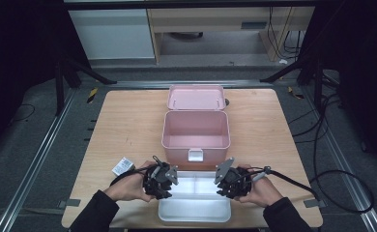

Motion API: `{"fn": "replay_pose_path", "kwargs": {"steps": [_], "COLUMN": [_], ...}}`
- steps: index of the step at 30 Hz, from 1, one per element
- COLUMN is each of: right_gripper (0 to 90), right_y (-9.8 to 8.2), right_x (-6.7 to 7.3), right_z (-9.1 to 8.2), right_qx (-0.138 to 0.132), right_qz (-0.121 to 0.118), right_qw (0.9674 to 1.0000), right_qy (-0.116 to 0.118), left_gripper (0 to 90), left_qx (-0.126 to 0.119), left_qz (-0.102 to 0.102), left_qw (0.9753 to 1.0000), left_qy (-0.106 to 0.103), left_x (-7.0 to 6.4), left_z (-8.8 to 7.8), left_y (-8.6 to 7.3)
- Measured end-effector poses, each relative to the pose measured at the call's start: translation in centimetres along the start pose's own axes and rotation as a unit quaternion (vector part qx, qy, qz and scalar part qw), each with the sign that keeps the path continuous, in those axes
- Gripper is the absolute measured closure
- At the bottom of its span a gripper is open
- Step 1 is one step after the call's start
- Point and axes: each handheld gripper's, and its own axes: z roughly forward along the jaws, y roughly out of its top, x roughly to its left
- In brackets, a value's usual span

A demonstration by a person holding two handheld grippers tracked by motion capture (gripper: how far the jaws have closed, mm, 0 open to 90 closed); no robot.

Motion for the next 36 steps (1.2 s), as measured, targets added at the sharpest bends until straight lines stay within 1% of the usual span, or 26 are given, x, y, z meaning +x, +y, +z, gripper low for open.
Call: {"fn": "replay_pose_path", "kwargs": {"steps": [2, 3, 5, 7, 8, 9, 10, 13, 15, 16, 17, 18, 19, 20, 22, 23, 24, 25, 27, 28, 29, 30, 32, 33, 35, 36], "right_gripper": [71.4, 69.4, 66.6, 64.2, 63.0, 61.4, 59.9, 54.7, 51.4, 50.9, 49.3, 48.7, 47.0, 44.1, 42.9, 41.0, 38.6, 37.9, 35.5, 34.7, 34.3, 33.1, 31.2, 30.5, 29.5, 29.0], "right_y": [-0.4, -0.8, -1.4, -2.1, -2.4, -2.6, -2.8, -3.7, -4.1, -4.2, -4.4, -4.7, -4.9, -5.2, -5.7, -5.8, -6.0, -6.2, -6.4, -6.5, -6.6, -6.8, -7.0, -7.1, -7.3, -7.3], "right_x": [-0.5, -0.8, -1.4, -2.0, -2.4, -2.6, -3.0, -4.0, -4.5, -4.7, -5.0, -5.2, -5.5, -5.7, -5.8, -5.8, -5.9, -6.0, -6.2, -6.3, -6.4, -6.4, -6.4, -6.4, -6.5, -6.4], "right_z": [-1.0, -1.6, -2.5, -3.3, -3.6, -3.9, -4.4, -5.6, -6.1, -6.3, -6.4, -6.5, -6.6, -6.5, -6.5, -6.4, -6.3, -6.2, -5.9, -5.7, -5.5, -5.4, -5.2, -5.1, -5.2, -5.2], "right_qx": [-0.018, -0.029, -0.038, -0.052, -0.059, -0.064, -0.07, -0.096, -0.111, -0.115, -0.124, -0.132, -0.138, -0.14, -0.147, -0.148, -0.149, -0.147, -0.142, -0.137, -0.133, -0.131, -0.125, -0.124, -0.123, -0.123], "right_qz": [0.02, 0.036, 0.059, 0.089, 0.104, 0.114, 0.128, 0.169, 0.186, 0.194, 0.203, 0.213, 0.224, 0.234, 0.239, 0.241, 0.245, 0.248, 0.252, 0.255, 0.256, 0.258, 0.258, 0.259, 0.262, 0.263], "right_qw": [0.9995, 0.9986, 0.9963, 0.9922, 0.9898, 0.9877, 0.9844, 0.9733, 0.9656, 0.9625, 0.9585, 0.9541, 0.9503, 0.9473, 0.9421, 0.9402, 0.9358, 0.9341, 0.9329, 0.9326, 0.9324, 0.9319, 0.9328, 0.9319, 0.9315, 0.9313], "right_qy": [-0.017, -0.026, -0.049, -0.07, -0.078, -0.087, -0.098, -0.122, -0.143, -0.15, -0.157, -0.164, -0.167, -0.169, -0.184, -0.191, -0.204, -0.211, -0.215, -0.216, -0.217, -0.219, -0.218, -0.221, -0.22, -0.221], "left_gripper": [65.5, 62.0, 54.2, 50.2, 49.6, 49.5, 47.8, 44.0, 41.0, 38.5, 36.5, 37.0, 36.7, 35.3, 32.9, 32.9, 32.5, 31.3, 29.4, 28.8, 28.2, 27.8, 27.6, 27.3, 27.3, 27.1], "left_qx": [-0.025, -0.03, -0.046, -0.057, -0.063, -0.071, -0.079, -0.084, -0.094, -0.107, -0.111, -0.115, -0.116, -0.117, -0.12, -0.119, -0.115, -0.108, -0.096, -0.088, -0.085, -0.083, -0.076, -0.072, -0.055, -0.05], "left_qz": [-0.018, -0.027, -0.063, -0.093, -0.105, -0.12, -0.133, -0.173, -0.195, -0.209, -0.228, -0.244, -0.256, -0.259, -0.261, -0.268, -0.269, -0.269, -0.27, -0.273, -0.28, -0.283, -0.298, -0.301, -0.311, -0.317], "left_qw": [0.9993, 0.9988, 0.9961, 0.9919, 0.9899, 0.9873, 0.9844, 0.9734, 0.9662, 0.9607, 0.9538, 0.9476, 0.9431, 0.9419, 0.9389, 0.936, 0.936, 0.9364, 0.9374, 0.937, 0.9353, 0.9344, 0.9322, 0.9319, 0.9299, 0.929], "left_qy": [0.019, 0.027, 0.041, 0.065, 0.071, 0.075, 0.083, 0.124, 0.139, 0.148, 0.16, 0.172, 0.178, 0.18, 0.19, 0.195, 0.196, 0.198, 0.199, 0.199, 0.198, 0.2, 0.19, 0.189, 0.188, 0.184], "left_x": [0.1, 0.2, 0.7, 1.3, 1.5, 1.7, 1.9, 2.3, 2.5, 2.7, 2.8, 2.9, 3.0, 3.1, 3.3, 3.4, 3.5, 3.6, 3.7, 3.8, 3.9, 3.9, 4.3, 4.4, 4.8, 4.9], "left_z": [-1.1, -1.5, -2.6, -3.6, -4.0, -4.4, -4.9, -6.2, -6.8, -7.0, -7.3, -7.6, -7.7, -7.8, -8.0, -8.0, -7.9, -7.8, -7.6, -7.5, -7.4, -7.3, -7.0, -6.8, -6.4, -6.2], "left_y": [-0.4, -0.5, -1.1, -1.7, -2.0, -2.3, -2.7, -3.8, -4.5, -4.9, -5.4, -5.8, -6.3, -6.6, -7.1, -7.3, -7.4, -7.4, -7.7, -7.9, -8.2, -8.4, -9.1, -9.3, -9.8, -10.1]}}
